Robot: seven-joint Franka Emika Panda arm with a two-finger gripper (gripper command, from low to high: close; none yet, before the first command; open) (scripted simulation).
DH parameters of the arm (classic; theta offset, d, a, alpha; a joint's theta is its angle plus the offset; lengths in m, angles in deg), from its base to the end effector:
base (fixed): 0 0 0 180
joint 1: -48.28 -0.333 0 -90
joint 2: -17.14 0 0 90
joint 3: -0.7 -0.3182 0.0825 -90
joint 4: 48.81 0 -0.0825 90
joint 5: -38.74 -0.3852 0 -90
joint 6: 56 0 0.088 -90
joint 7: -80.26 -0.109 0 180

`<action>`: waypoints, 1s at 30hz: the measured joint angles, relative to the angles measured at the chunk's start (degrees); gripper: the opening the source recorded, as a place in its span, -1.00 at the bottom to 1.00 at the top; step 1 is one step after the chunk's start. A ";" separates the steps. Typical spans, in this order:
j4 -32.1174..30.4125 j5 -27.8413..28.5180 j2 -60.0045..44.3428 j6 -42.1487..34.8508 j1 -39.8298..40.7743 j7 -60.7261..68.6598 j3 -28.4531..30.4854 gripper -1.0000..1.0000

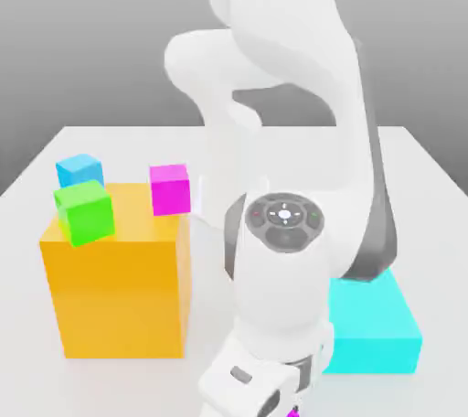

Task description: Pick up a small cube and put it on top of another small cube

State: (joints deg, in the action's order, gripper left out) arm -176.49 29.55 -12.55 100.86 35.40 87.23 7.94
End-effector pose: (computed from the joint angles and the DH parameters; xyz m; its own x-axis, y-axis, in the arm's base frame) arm 0.5394 0.0438 0.1374 0.9961 0.0887 -0.0008 0.0887 -0.9961 -0.0003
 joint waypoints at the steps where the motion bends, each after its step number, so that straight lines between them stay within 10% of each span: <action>1: 0.00 0.00 0.00 -0.05 0.00 0.00 0.00 -1.00; 30: -17.93 5.61 52.75 -35.42 11.17 -36.39 3.30 -1.00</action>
State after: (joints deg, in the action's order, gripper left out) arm -194.41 35.16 40.20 65.45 46.56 50.84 11.24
